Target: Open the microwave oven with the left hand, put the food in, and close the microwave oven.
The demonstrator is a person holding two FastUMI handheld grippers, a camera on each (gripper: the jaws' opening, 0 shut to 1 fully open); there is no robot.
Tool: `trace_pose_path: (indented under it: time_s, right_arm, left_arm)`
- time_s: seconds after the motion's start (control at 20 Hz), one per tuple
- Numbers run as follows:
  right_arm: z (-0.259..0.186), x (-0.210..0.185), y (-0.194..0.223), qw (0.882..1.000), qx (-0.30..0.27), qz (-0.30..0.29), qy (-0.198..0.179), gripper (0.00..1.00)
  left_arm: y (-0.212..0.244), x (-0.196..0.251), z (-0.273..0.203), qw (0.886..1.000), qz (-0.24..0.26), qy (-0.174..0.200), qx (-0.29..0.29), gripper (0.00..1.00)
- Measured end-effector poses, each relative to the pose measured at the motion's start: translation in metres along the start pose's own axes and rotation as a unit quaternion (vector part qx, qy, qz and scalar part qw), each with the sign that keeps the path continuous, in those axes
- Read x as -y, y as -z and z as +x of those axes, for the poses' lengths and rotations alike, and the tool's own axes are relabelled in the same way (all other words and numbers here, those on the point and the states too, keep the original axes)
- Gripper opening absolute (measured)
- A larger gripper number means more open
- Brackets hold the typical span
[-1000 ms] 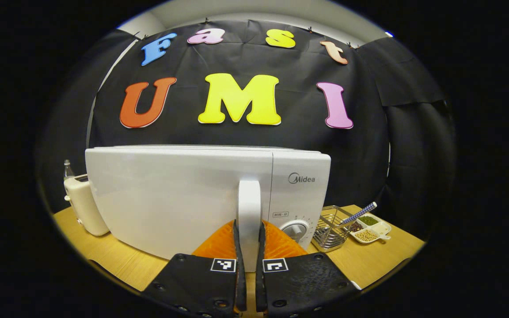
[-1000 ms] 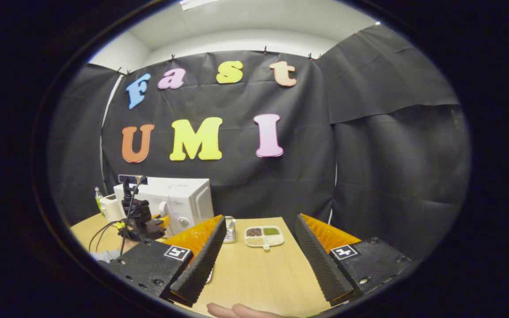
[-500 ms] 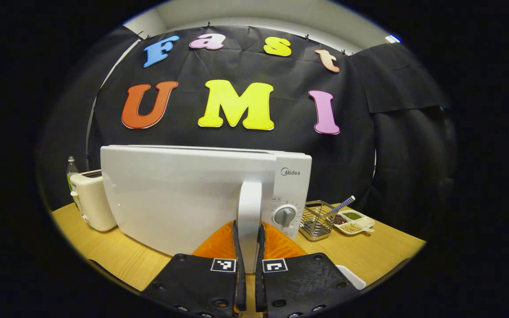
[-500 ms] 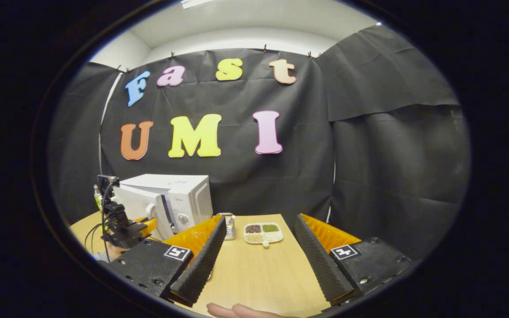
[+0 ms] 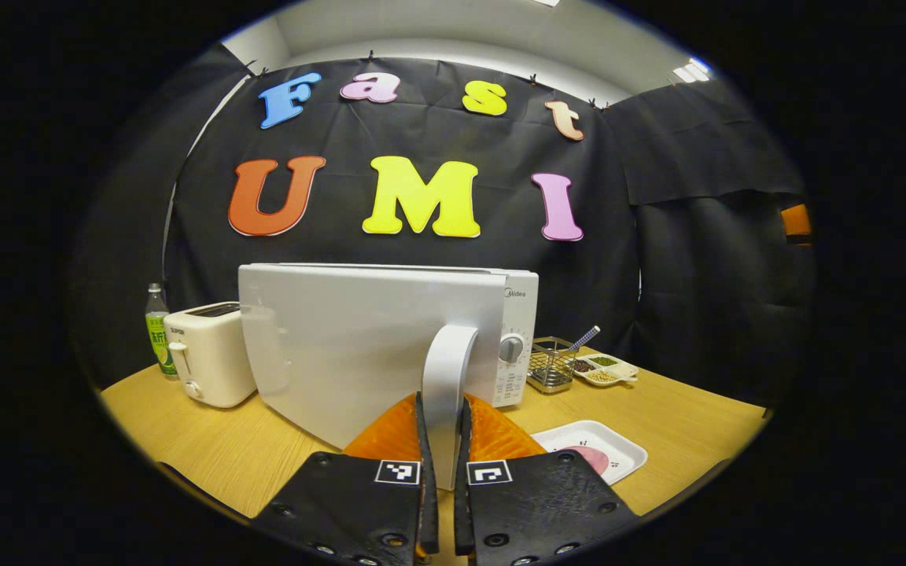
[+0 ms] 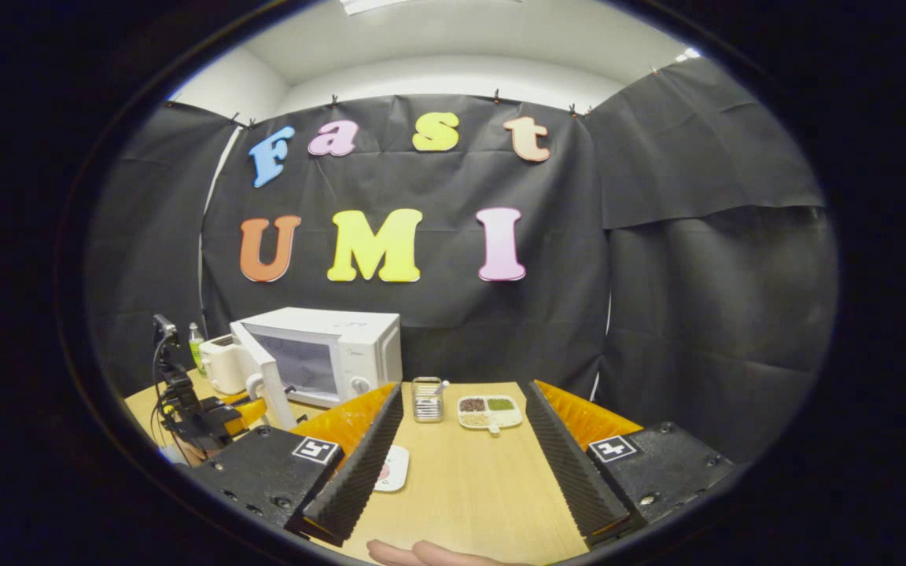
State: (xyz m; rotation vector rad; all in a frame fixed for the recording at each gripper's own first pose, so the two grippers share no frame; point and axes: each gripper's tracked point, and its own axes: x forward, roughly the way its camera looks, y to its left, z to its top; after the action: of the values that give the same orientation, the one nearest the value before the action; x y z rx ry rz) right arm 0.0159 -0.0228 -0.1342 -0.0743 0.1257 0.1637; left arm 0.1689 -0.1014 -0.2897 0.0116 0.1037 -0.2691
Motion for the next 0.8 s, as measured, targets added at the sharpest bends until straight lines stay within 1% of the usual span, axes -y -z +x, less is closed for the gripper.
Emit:
trace_pose_path:
  time_s: [0.15,0.2,0.25,0.3,0.35,0.4,0.45,0.5,0.55,0.65,0.7,0.75,0.8]
  right_arm:
    - [-0.010,-0.017,0.001,1.000,-0.005,0.000,-0.016,1.00]
    - [-0.012,-0.024,0.000,1.000,-0.007,0.001,-0.022,0.92]
    - [-0.014,-0.030,-0.001,1.000,-0.007,0.000,-0.026,0.92]
    - [-0.018,-0.033,-0.003,1.000,-0.005,-0.002,-0.029,1.00]
    - [-0.020,-0.037,-0.005,1.000,-0.001,-0.005,-0.031,1.00]
    - [-0.023,-0.041,-0.007,0.999,0.003,-0.008,-0.033,1.00]
    - [-0.025,-0.047,-0.008,0.999,0.005,-0.010,-0.036,1.00]
    - [-0.027,-0.052,-0.010,0.999,0.006,-0.011,-0.039,1.00]
    - [-0.029,-0.057,-0.009,0.999,0.006,-0.012,-0.043,1.00]
    - [-0.032,-0.067,-0.008,0.999,0.005,-0.015,-0.051,1.00]
    - [-0.032,-0.072,-0.006,0.998,0.004,-0.018,-0.055,1.00]
    - [-0.030,-0.076,-0.005,0.998,0.001,-0.022,-0.056,0.92]
    - [-0.028,-0.079,-0.002,0.998,-0.004,-0.026,-0.057,1.00]
  left_arm:
    - [0.001,-0.025,-0.035,1.000,-0.001,-0.010,0.003,0.07]
    - [0.001,-0.035,-0.044,1.000,-0.002,-0.015,0.003,0.07]
    - [0.002,-0.044,-0.054,1.000,-0.003,-0.023,0.002,0.07]
    - [0.003,-0.055,-0.065,0.999,-0.003,-0.033,0.001,0.07]
    - [0.001,-0.067,-0.077,0.999,-0.004,-0.040,0.008,0.00]
    - [0.001,-0.075,-0.085,0.999,-0.005,-0.047,0.008,0.20]
    - [0.000,-0.087,-0.097,0.998,-0.001,-0.056,0.008,0.18]
    - [0.002,-0.099,-0.110,0.998,-0.001,-0.064,0.004,0.20]
    - [0.003,-0.110,-0.123,0.997,0.003,-0.074,0.003,0.29]
    - [0.004,-0.144,-0.148,0.993,0.021,-0.117,0.003,0.93]
    - [0.007,-0.151,-0.159,0.992,0.019,-0.127,-0.006,0.96]
    - [0.007,-0.155,-0.170,0.991,0.009,-0.131,-0.009,0.93]
    - [0.005,-0.157,-0.179,0.991,-0.003,-0.137,-0.013,0.93]
